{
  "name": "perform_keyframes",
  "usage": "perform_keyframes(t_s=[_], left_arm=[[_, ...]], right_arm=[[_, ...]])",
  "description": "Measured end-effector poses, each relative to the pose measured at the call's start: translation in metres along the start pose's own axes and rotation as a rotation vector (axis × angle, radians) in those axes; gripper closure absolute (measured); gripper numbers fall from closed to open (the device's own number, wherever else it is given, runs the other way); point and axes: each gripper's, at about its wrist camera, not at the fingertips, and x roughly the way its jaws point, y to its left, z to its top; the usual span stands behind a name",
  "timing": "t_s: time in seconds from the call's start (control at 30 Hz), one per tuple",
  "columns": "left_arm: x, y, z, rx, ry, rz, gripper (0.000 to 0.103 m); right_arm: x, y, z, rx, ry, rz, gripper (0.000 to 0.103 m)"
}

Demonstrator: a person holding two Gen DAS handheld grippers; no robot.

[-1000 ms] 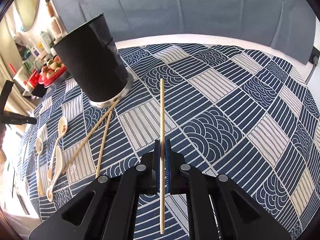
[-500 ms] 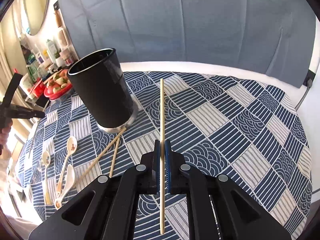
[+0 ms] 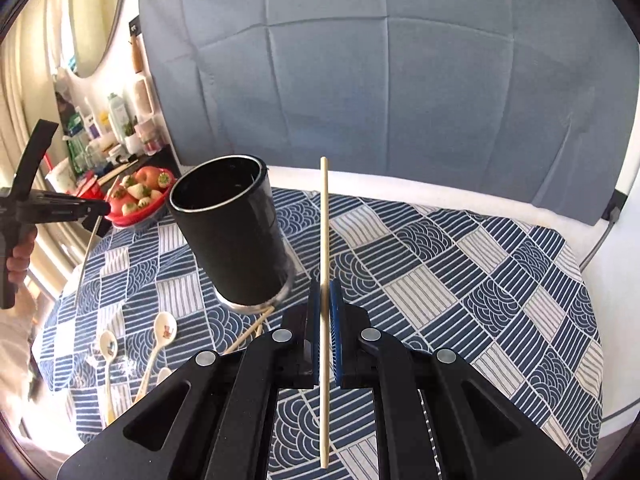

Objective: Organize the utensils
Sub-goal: 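Lift the chopstick in the right tool while the left tool carries its chopstick toward the black holder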

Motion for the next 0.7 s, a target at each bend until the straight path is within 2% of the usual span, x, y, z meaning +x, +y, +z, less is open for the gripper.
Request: perform_keyframes(t_s=[0.4,0.7], left_arm=[[-0.012,-0.018,0.024,0.027,-0.118,-0.066,0.098],[-0.031,-0.024,0.050,0.027,-0.229,-0.170,0.098]], right_arm=[[-0.004,0.024,0.029,0.019,-0.097,0.068,0.098],[0.000,0.026,0.050,0.043,-0.189,0.131,0.098]])
